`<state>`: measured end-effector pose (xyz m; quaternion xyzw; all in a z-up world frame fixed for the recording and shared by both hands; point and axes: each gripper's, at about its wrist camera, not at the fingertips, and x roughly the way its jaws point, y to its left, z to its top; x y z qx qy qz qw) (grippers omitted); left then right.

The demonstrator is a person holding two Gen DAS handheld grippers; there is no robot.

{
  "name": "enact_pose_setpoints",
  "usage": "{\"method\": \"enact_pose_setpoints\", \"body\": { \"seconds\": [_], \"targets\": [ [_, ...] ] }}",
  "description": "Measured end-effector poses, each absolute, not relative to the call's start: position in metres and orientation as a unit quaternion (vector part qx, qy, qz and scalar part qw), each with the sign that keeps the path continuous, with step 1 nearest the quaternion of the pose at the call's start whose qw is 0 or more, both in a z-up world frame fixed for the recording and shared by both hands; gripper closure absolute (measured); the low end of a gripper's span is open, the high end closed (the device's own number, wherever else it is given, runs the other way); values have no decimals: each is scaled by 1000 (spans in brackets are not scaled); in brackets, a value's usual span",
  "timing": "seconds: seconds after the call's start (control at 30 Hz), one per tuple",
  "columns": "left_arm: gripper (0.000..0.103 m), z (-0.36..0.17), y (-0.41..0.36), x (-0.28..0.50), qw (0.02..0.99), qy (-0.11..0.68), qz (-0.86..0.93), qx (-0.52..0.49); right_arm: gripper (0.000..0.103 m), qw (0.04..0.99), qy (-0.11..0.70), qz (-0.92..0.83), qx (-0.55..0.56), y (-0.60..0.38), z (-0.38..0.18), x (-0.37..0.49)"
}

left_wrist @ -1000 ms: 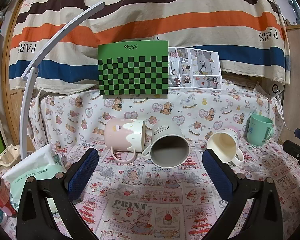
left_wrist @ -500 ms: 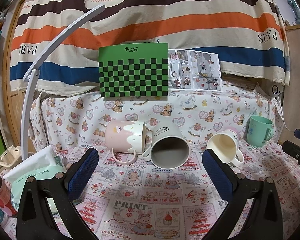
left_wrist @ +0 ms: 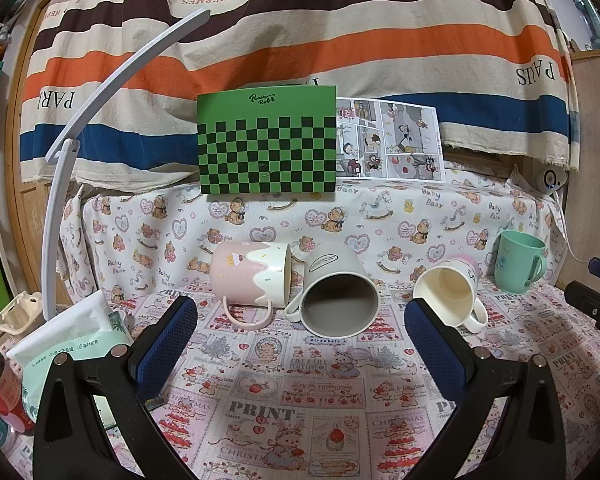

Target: Flip cup upside down

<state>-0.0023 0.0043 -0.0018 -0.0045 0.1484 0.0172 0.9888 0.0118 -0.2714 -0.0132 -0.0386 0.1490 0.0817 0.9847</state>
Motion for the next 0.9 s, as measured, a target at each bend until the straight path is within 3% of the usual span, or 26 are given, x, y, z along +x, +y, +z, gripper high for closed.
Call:
{"method": "enact_pose_setpoints", "body": {
  "seconds": [0.57,0.73,0.9],
  "targets": [
    [0,-2,4,-2,989,148,17,-5,0,982,164,91,-37,-270,-11,14],
    [0,-2,4,-3,989,148,18,-5,0,968,217,105,72,-281,12,36],
    [0,-2,4,-2,989,148,18,-5,1,919,343,76,180,-284,28,92]
  ]
}}
